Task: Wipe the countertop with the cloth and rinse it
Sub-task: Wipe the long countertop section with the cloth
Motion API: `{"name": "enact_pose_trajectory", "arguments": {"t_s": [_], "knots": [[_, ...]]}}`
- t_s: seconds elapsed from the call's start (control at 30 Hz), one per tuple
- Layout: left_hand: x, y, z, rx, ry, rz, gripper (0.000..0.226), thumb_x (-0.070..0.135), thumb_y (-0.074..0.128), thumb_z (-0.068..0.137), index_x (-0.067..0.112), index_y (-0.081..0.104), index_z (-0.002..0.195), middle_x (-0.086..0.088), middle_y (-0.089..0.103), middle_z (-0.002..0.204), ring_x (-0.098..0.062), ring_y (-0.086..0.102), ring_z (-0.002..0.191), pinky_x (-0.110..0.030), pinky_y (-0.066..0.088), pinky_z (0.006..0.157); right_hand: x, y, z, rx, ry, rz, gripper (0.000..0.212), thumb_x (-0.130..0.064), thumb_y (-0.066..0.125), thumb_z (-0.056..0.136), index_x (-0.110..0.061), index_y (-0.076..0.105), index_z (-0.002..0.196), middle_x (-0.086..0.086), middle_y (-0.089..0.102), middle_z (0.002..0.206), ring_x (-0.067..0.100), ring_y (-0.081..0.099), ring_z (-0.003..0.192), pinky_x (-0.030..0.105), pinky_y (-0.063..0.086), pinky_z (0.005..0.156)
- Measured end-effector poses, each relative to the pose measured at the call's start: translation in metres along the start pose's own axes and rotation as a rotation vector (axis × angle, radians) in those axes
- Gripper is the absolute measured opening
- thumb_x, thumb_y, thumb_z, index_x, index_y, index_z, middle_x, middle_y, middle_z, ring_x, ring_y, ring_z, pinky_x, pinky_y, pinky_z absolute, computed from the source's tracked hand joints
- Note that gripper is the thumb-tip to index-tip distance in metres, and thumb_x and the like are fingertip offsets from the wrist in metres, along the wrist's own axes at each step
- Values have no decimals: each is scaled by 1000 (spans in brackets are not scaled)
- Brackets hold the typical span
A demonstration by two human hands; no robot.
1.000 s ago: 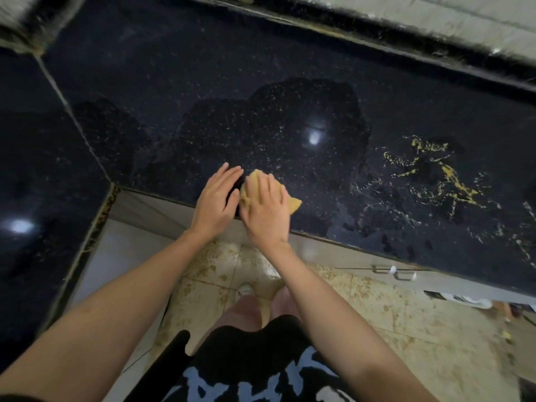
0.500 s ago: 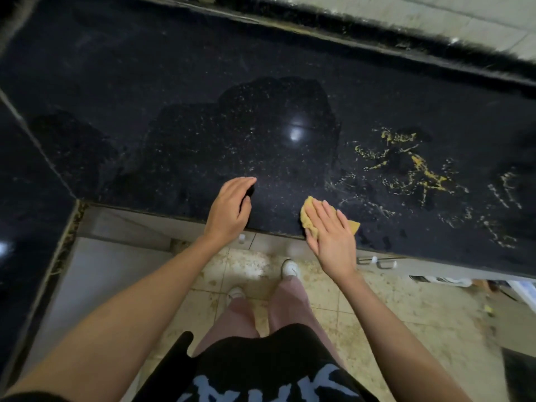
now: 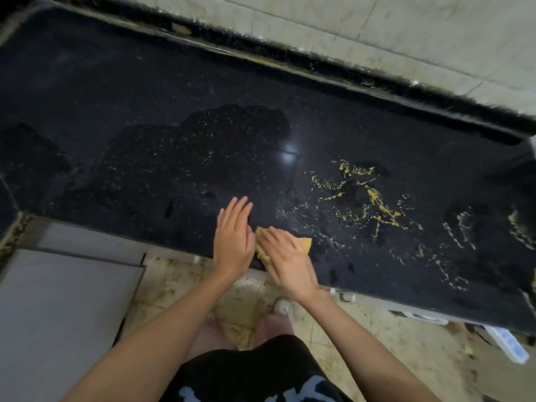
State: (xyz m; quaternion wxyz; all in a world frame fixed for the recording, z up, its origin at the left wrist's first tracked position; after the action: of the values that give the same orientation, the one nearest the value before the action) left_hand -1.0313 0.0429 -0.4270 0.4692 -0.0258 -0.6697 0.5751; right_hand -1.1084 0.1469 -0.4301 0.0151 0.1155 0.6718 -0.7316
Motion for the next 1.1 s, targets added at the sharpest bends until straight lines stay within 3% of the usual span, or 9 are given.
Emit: {"name": "enact_pose_trajectory", "arguments": {"t_s": [0.23, 0.4, 0.53, 0.67, 0.77, 0.87, 0.93, 1.1], "knots": [[-1, 5, -11, 118, -184, 127, 49, 21, 28, 88, 1, 53, 126, -12, 51, 135, -22, 33, 132, -33, 11, 112, 26, 9, 36, -193, -98, -78, 55, -40, 25, 94, -13, 41, 139, 3, 40, 146, 19, 35, 136, 38, 19, 113], [18, 19, -9, 78, -240, 199, 53, 25, 24, 90, 4, 49, 132, -8, 46, 140, -22, 30, 136, -30, 4, 113, 81, 1, 93, -228, 12, -82, 56, -40, 19, 100, -13, 13, 148, 2, 12, 157, 18, 7, 144, 35, -1, 115], [16, 26, -6, 39, -307, 283, 54, 26, 25, 90, 2, 45, 134, -10, 44, 142, -24, 31, 136, -32, 10, 111, 52, 1, 50, -192, -87, -100, 56, -41, 24, 97, -11, 34, 143, 6, 32, 150, 22, 28, 139, 40, 11, 113], [15, 27, -5, 45, -333, 324, 53, 24, 28, 89, 1, 47, 133, -10, 46, 140, -25, 35, 134, -33, 16, 110, 55, 0, 36, -221, -258, -49, 55, -42, 26, 96, -14, 38, 141, 4, 39, 147, 21, 35, 136, 39, 19, 110], [15, 27, -5, 43, -339, 345, 52, 23, 27, 90, 2, 46, 134, -9, 46, 141, -23, 33, 134, -31, 13, 111, 75, 2, 82, -208, -187, -107, 56, -42, 21, 96, -13, 35, 142, 4, 36, 148, 21, 32, 137, 38, 18, 112], [15, 28, -6, 13, -345, 369, 52, 23, 27, 90, 3, 45, 134, -7, 45, 142, -20, 27, 136, -28, 7, 113, 100, 2, 141, -224, -52, -100, 58, -43, 12, 98, -14, 15, 148, 2, 15, 156, 17, 12, 144, 36, 8, 115], [13, 28, -6, 8, -340, 383, 52, 24, 27, 90, 3, 46, 134, -7, 45, 141, -20, 29, 136, -28, 7, 113, 102, 3, 162, -223, 1, -85, 56, -41, 14, 100, -14, 12, 149, 1, 9, 157, 17, 6, 144, 36, 4, 116], [15, 27, -4, 9, -334, 386, 52, 23, 27, 89, 2, 47, 133, -9, 47, 140, -25, 38, 133, -33, 17, 110, 76, 6, 122, -105, -55, 8, 50, -34, 26, 96, -14, 42, 139, 3, 41, 146, 19, 36, 136, 33, 24, 108]]}}
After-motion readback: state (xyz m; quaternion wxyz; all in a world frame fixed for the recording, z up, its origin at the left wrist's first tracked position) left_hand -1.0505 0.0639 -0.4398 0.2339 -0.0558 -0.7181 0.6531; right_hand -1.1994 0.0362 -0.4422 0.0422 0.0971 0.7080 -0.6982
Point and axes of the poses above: each hand's wrist, its own z-axis towards the middle knuckle, its own y-axis out of the palm, x = y × z, the point moved 5 cm from there along z, towards the middle knuckle
